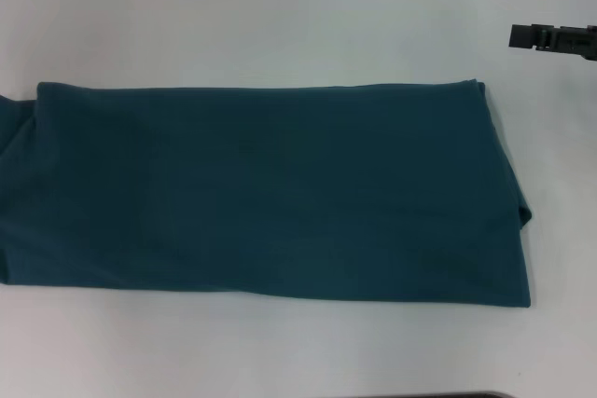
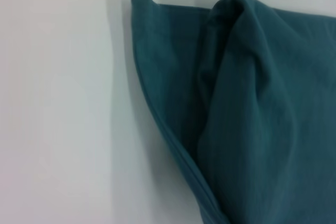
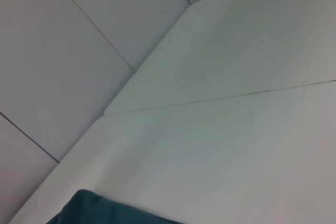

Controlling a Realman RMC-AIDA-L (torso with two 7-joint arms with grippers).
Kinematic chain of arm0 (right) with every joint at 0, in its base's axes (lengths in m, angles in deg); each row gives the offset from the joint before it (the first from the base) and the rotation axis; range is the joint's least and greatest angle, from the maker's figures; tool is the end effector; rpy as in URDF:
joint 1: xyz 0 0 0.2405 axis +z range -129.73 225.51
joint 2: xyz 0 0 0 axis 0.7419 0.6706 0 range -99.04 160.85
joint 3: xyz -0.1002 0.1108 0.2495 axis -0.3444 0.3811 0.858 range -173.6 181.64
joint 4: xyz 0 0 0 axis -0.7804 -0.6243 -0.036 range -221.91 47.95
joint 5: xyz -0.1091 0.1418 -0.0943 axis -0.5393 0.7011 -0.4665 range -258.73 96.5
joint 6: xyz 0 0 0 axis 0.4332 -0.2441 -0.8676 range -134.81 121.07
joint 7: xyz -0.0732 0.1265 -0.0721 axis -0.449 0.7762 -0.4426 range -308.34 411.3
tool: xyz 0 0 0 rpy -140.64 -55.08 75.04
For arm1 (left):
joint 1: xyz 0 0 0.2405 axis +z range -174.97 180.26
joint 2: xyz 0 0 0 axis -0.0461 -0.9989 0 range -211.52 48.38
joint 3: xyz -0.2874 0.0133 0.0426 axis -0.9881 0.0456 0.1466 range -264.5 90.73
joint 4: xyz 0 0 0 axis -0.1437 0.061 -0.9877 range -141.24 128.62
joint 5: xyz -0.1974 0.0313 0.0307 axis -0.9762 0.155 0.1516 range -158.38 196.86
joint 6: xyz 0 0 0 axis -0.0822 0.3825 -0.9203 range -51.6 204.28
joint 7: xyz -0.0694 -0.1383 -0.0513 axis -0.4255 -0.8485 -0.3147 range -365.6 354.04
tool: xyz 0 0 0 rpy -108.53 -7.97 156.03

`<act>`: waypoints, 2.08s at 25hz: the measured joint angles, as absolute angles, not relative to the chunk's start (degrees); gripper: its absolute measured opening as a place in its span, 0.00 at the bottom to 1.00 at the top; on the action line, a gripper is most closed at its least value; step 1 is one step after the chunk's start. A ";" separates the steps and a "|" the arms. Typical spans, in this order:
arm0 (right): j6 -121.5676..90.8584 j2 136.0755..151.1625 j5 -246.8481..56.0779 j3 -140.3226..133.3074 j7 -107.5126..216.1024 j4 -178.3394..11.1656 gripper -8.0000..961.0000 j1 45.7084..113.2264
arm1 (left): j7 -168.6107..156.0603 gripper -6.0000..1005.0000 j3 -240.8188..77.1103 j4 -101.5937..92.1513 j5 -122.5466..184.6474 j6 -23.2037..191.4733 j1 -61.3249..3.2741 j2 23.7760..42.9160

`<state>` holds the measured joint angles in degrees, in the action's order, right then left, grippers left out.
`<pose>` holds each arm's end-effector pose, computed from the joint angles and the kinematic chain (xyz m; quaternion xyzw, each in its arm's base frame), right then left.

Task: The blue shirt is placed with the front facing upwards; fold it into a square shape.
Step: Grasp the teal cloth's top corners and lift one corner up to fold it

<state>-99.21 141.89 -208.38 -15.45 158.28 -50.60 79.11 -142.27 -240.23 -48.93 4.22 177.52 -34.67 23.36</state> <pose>0.3323 0.3585 0.0510 -0.8290 0.4689 0.2558 0.1657 -0.3739 0.3326 0.0899 -0.7357 -0.6601 0.0966 0.1164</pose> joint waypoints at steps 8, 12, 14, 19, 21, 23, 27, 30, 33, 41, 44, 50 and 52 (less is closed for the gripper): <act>-98.98 141.93 -208.38 -15.49 158.48 -50.60 0.80 79.81 | -140.34 0.04 -240.26 -48.93 2.65 179.65 -34.53 23.90; -98.96 141.78 -208.38 -15.39 158.72 -50.60 0.80 80.27 | -138.58 0.04 -240.20 -49.09 -0.83 182.46 -34.47 25.09; -98.99 141.71 -208.23 -15.47 158.75 -50.60 0.80 80.41 | -137.69 0.04 -240.09 -49.29 -3.47 184.44 -34.53 25.65; -98.55 141.85 -207.82 -15.81 158.52 -50.60 0.80 80.52 | -136.05 0.04 -239.90 -49.61 -10.24 188.18 -34.42 26.90; -98.44 141.88 -207.80 -15.84 158.62 -50.60 0.80 80.66 | -135.34 0.04 -239.60 -49.64 -13.08 189.39 -34.36 27.52; -98.43 141.96 -207.79 -15.84 158.69 -50.65 0.80 80.82 | -134.28 0.04 -239.44 -49.79 -15.59 190.86 -34.43 28.17; -98.22 142.12 -207.81 -16.06 158.40 -51.81 0.80 81.05 | -133.03 0.04 -238.88 -50.34 -20.26 192.59 -34.62 29.10; -97.05 142.35 -207.91 -17.04 158.19 -52.61 0.80 81.16 | -132.48 0.04 -234.73 -50.35 -26.29 192.84 -34.52 29.41; -96.22 142.83 -207.92 -18.51 158.15 -52.84 0.80 81.16 | -132.37 0.04 -233.05 -50.35 -28.49 192.84 -34.61 29.62; -95.07 143.54 -207.72 -19.60 158.11 -52.88 0.80 81.38 | -132.25 0.04 -229.31 -50.52 -34.16 192.92 -36.43 30.81; -94.98 143.62 -207.72 -19.61 158.09 -52.88 0.80 81.55 | -132.25 0.04 -228.31 -50.98 -34.45 192.69 -36.98 31.01; -94.91 143.67 -207.82 -19.68 157.69 -52.91 0.80 81.61 | -132.25 0.04 -228.09 -51.14 -34.53 192.22 -36.63 30.56; -94.89 143.67 -207.99 -20.32 157.53 -53.00 0.80 81.69 | -132.21 0.04 -228.26 -51.14 -34.58 192.20 -36.53 30.43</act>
<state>-94.89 143.67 -207.99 -20.32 157.53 -53.00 81.69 -132.21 -228.26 -51.14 -34.58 192.20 -36.53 30.43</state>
